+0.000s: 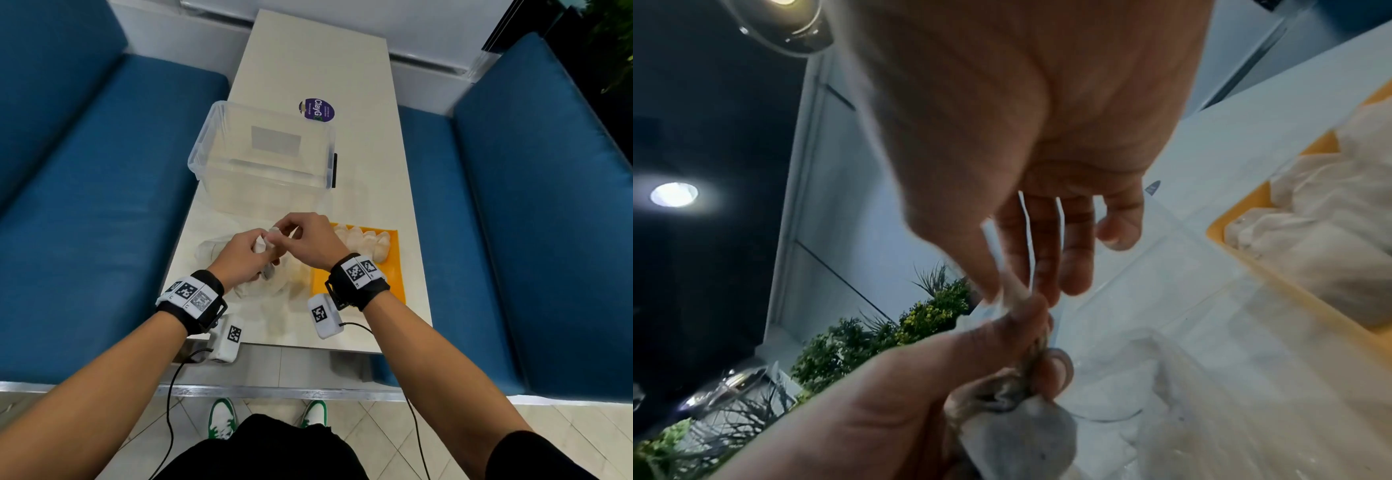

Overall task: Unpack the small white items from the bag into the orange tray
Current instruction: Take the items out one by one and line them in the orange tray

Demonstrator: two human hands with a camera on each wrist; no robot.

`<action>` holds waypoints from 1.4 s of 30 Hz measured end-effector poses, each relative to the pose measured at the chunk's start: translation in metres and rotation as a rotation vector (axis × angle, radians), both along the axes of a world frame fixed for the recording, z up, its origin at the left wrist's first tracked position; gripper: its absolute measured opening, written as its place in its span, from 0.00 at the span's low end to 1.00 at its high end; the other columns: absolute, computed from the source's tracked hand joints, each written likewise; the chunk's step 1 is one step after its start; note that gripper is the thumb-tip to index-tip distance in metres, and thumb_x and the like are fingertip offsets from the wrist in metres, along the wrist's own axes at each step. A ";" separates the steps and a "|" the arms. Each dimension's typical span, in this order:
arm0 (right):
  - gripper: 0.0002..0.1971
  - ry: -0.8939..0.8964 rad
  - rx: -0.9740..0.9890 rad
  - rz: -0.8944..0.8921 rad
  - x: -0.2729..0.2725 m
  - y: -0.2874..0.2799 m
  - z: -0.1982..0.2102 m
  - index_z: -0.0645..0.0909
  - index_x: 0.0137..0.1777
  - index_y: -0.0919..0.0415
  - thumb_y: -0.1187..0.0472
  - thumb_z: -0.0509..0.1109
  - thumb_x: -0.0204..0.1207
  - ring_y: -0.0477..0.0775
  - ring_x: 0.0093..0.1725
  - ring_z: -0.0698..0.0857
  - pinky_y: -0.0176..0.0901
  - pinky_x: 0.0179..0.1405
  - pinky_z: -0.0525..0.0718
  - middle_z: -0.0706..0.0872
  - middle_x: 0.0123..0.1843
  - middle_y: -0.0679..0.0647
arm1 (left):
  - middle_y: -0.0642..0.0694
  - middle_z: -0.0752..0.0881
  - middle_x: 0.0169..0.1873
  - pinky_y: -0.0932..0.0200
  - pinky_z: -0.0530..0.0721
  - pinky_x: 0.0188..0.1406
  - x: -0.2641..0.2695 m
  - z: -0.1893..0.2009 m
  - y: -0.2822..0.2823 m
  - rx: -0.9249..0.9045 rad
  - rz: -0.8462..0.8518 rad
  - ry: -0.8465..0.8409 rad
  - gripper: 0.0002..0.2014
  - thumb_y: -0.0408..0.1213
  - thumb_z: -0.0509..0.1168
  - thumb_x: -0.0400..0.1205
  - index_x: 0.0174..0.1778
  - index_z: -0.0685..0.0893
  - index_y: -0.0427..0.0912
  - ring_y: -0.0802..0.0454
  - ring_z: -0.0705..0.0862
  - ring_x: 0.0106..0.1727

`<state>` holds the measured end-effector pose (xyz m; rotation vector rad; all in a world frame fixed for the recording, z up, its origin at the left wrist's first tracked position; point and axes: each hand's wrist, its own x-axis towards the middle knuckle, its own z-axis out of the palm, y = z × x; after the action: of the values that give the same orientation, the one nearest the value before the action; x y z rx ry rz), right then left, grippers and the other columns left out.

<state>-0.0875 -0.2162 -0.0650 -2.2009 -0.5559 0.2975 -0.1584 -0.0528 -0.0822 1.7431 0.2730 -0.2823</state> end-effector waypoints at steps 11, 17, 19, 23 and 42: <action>0.04 -0.105 0.102 -0.064 0.002 -0.010 0.009 0.93 0.50 0.53 0.57 0.77 0.78 0.46 0.43 0.87 0.32 0.47 0.82 0.93 0.43 0.43 | 0.45 0.88 0.33 0.60 0.77 0.20 -0.003 0.000 0.001 0.101 0.074 -0.048 0.09 0.50 0.73 0.84 0.51 0.87 0.48 0.41 0.85 0.34; 0.04 -0.117 0.060 -0.069 0.003 -0.012 0.008 0.93 0.49 0.51 0.56 0.77 0.79 0.51 0.42 0.85 0.38 0.47 0.81 0.92 0.44 0.44 | 0.45 0.89 0.34 0.58 0.78 0.25 -0.004 0.003 -0.002 0.129 0.076 -0.062 0.12 0.50 0.73 0.84 0.54 0.88 0.45 0.43 0.85 0.34; 0.04 -0.121 0.065 -0.069 0.005 -0.015 0.009 0.93 0.49 0.51 0.57 0.77 0.79 0.50 0.42 0.85 0.34 0.45 0.80 0.92 0.43 0.43 | 0.45 0.89 0.34 0.57 0.79 0.26 -0.005 0.003 -0.003 0.123 0.085 -0.054 0.11 0.50 0.73 0.84 0.54 0.88 0.47 0.41 0.85 0.35; 0.04 -0.130 0.064 -0.135 0.014 -0.037 0.011 0.92 0.50 0.53 0.57 0.77 0.79 0.49 0.43 0.85 0.33 0.45 0.81 0.92 0.43 0.45 | 0.47 0.88 0.34 0.57 0.79 0.25 -0.004 0.001 0.000 0.122 0.112 -0.020 0.11 0.50 0.70 0.86 0.54 0.88 0.47 0.45 0.81 0.34; 0.03 0.016 -0.418 -0.199 0.046 -0.101 -0.068 0.89 0.50 0.54 0.61 0.74 0.79 0.52 0.48 0.86 0.43 0.51 0.83 0.87 0.44 0.49 | 0.45 0.86 0.37 0.51 0.78 0.36 0.000 -0.002 0.013 0.084 0.155 0.064 0.08 0.44 0.67 0.88 0.52 0.90 0.47 0.49 0.79 0.39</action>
<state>-0.0412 -0.3171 -0.1333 -2.6310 -0.2782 0.3488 -0.1585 -0.0400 -0.0847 1.7864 0.4700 -0.2168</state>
